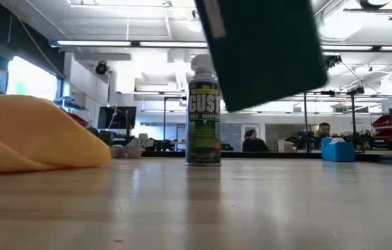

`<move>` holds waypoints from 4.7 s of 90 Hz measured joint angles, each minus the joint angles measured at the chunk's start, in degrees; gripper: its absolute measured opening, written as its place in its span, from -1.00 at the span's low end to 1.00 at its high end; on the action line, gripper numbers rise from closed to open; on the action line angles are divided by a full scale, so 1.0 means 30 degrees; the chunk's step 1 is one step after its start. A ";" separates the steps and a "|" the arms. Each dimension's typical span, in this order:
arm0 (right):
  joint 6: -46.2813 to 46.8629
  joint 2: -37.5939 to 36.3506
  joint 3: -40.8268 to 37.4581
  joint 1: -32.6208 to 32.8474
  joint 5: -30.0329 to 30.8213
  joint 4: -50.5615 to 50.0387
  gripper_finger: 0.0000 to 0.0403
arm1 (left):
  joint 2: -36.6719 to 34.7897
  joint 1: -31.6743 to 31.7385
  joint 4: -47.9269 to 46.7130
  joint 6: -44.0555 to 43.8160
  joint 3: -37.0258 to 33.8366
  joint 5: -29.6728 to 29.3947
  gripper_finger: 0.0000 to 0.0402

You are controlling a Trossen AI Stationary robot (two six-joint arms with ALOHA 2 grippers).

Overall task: Apply microfiber cloth
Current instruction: Wipe the back of the blue tablet using the orange microfiber cloth

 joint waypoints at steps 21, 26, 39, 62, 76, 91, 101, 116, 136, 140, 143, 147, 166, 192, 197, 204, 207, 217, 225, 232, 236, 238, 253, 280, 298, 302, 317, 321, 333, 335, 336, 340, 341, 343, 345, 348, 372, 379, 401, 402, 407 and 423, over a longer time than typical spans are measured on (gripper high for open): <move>-0.0006 0.0443 0.0000 -0.0555 -0.0259 0.0647 -1.00 | 0.0941 -0.0433 -0.0871 -0.0237 -0.0007 -0.0934 -0.12; 0.0008 0.0669 0.0000 -0.0618 -0.0267 0.0799 -1.00 | 0.0964 -0.0507 -0.2034 -0.0980 -0.0007 -0.1848 -0.12; -0.0007 0.1248 0.0000 -0.0696 -0.0274 0.1184 -1.00 | 0.0590 -0.0874 -0.7254 -0.4441 -0.0007 -0.4834 -0.12; -0.0003 0.1553 0.0000 -0.1000 -0.0452 0.1148 -1.00 | 0.0525 -0.0935 -1.5558 -1.2120 -0.0007 -0.3480 -0.12; 0.0246 0.1553 0.0000 -0.1144 -0.0617 0.1148 -1.00 | 0.0525 -0.0898 -1.9966 -1.7124 -0.0007 -0.2384 -0.09; 0.0757 0.1553 0.0000 -0.1144 -0.0660 0.0845 -1.00 | 0.0525 -0.0898 -2.4229 -2.1969 -0.0007 -0.1285 -0.05; 0.1011 0.1553 0.0000 -0.1139 -0.0698 0.0657 -1.00 | 0.0525 -0.1046 -2.4803 -2.2817 -0.0007 -0.0112 -0.05; 0.1144 0.1553 0.0000 -0.1144 -0.0704 0.0419 -1.00 | 0.0561 -0.1059 -2.4859 -2.3007 -0.0011 0.0353 -0.05; 0.1149 0.1553 0.0000 -0.1137 -0.0704 0.0409 -1.00 | 0.1245 -0.1059 -2.4421 -2.4050 -0.1636 -0.1115 -0.05; 0.1144 0.1553 0.0000 -0.1137 -0.0704 0.0397 -1.00 | 0.1427 -0.1056 -2.4097 -2.4388 -0.2223 -0.1102 -0.05; 0.1144 0.1553 0.0000 -0.1137 -0.0704 0.0381 -1.00 | 0.1568 -0.1051 -2.3737 -2.4590 -0.2720 -0.1105 -0.05; 0.1144 0.1553 0.0000 -0.1137 -0.0704 0.0354 -1.00 | 0.1745 -0.1059 -2.3071 -2.4822 -0.3380 -0.1094 -0.05; 0.1144 0.1553 0.0000 -0.1137 -0.0704 0.0333 -1.00 | 0.2780 -0.1061 -1.6562 -2.4352 -0.6200 -0.2035 -0.11; 0.1032 0.1553 0.0000 -0.1319 -0.0442 0.0384 -1.00 | 0.3797 -0.1051 -1.0024 -2.0484 -0.6994 -0.4815 -0.94; 0.1028 0.1553 0.0000 -0.1402 -0.0405 0.0388 -1.00 | 0.3613 -0.1128 -0.8652 -1.9439 -0.6983 -0.5824 -0.93; 0.1006 0.1400 0.0000 -0.1523 -0.0412 0.0308 -1.00 | 0.3146 -0.1399 -0.7274 -1.7294 -0.6680 -0.6964 -0.94; 0.0999 0.1252 0.0000 -0.1561 -0.0405 0.0292 -1.00 | 0.2910 -0.1558 -0.6849 -1.6295 -0.6472 -0.7372 -0.96; 0.0995 0.0574 0.0000 -0.1738 -0.0398 0.0281 -1.00 | 0.1760 -0.2226 -0.5437 -1.2731 -0.5695 -0.9194 -0.98; 0.0899 0.0158 0.0000 -0.1886 -0.0305 0.0142 -1.00 | 0.0763 -0.2782 -0.3245 -0.9306 -0.5283 -1.0452 -0.99; 0.0478 -0.0123 0.0000 -0.1902 0.0204 0.0119 -1.00 | -0.0006 -0.3190 -0.0126 -0.5629 -0.5184 -1.0631 -0.99; 0.0158 -0.0211 0.0000 -0.1940 0.0850 0.0271 -1.00 | -0.0253 -0.3329 0.1804 -0.3406 -0.5173 -1.0523 -0.99; 0.0012 -0.0245 0.0000 -0.1964 0.1210 0.0380 -1.00 | -0.0323 -0.3379 0.2703 -0.2418 -0.5173 -1.0435 -0.99; -0.0237 -0.0254 0.0073 -0.2554 0.2966 0.1932 -1.00 | -0.0070 -0.2999 0.7697 0.2932 -0.5166 -0.9532 -1.00; 0.0470 0.0015 0.0095 -0.3532 0.1757 0.2926 -1.00 | 0.1971 0.0161 1.2113 0.5175 -0.5166 -0.5270 -1.00; 0.0643 0.0985 0.0087 -0.3643 0.0484 0.4059 -1.00 | 0.3555 0.2080 1.3849 0.5552 -0.5158 -0.3568 -1.00; 0.0672 0.1028 0.0080 -0.3655 0.0190 0.4324 -1.00 | 0.3682 0.2177 1.4306 0.6026 -0.5166 -0.3763 -1.00; 0.0649 0.1036 0.0080 -0.3643 -0.0261 0.4598 -1.00 | 0.3687 0.2263 1.6643 0.7803 -0.5166 -0.3284 -1.00; 0.0652 0.1047 0.0080 -0.3652 -0.0337 0.4740 -1.00 | 0.3678 0.2263 1.7187 0.8144 -0.5166 -0.2926 -1.00; 0.0642 0.1050 0.0080 -0.3769 -0.0418 0.5438 -1.00 | 0.3684 0.2256 1.6860 0.7963 -0.5158 -0.2038 -1.00; 0.0633 0.1050 0.0080 -0.3788 -0.0412 0.5566 -1.00 | 0.3712 0.2256 1.6658 0.7814 -0.5158 -0.2009 -1.00; 0.0606 0.1052 0.0080 -0.3798 -0.0409 0.5647 -1.00 | 0.3742 0.2256 1.6575 0.7700 -0.5158 -0.1973 -1.00; 0.0455 0.1057 0.0073 -0.3803 -0.0406 0.5989 -1.00 | 0.3856 0.2256 1.6198 0.7273 -0.5160 -0.1941 -1.00; 0.0404 0.1057 0.0073 -0.3803 -0.0405 0.6088 -1.00 | 0.3898 0.2256 1.6076 0.7197 -0.5164 -0.1945 -1.00; 0.0307 0.1057 0.0073 -0.3803 -0.0400 0.6290 -1.00 | 0.3986 0.2256 1.5916 0.6994 -0.5158 -0.1969 -1.00; 0.0208 0.1057 0.0073 -0.3812 -0.0397 0.6475 -1.00 | 0.4103 0.2256 1.5806 0.6752 -0.5159 -0.1980 -1.00; 0.0114 0.1057 0.0073 -0.3848 -0.0384 0.6688 -1.00 | 0.4299 0.2256 1.5681 0.6354 -0.5161 -0.2040 -1.00; -0.0021 0.1057 0.0073 -0.3891 -0.0420 0.7020 -1.00 | 0.6904 0.2254 1.5714 0.3891 -0.5161 -0.3185 -1.00; -0.0036 0.1057 0.0073 -0.3898 -0.0422 0.7013 -1.00 | 0.7652 0.2256 1.5716 0.3158 -0.5159 -0.3409 -1.00; -0.0429 0.1021 0.0073 -0.3898 -0.0420 0.7362 -1.00 | 0.9301 0.2249 1.6287 0.1972 -0.5165 -0.4141 -1.00; -0.0430 0.1021 0.0073 -0.3898 -0.0420 0.7407 -1.00 | 0.9359 0.2249 1.6264 0.1909 -0.5161 -0.4154 -1.00; -0.0489 0.1016 0.0073 -0.3898 -0.0422 0.7487 -1.00 | 0.9669 0.2249 1.6162 0.1472 -0.5158 -0.4182 -1.00; -0.0582 0.1014 0.0073 -0.3891 -0.0468 0.7581 -1.00 | 1.0884 0.2163 1.6149 -0.0243 -0.5165 -0.4194 -1.00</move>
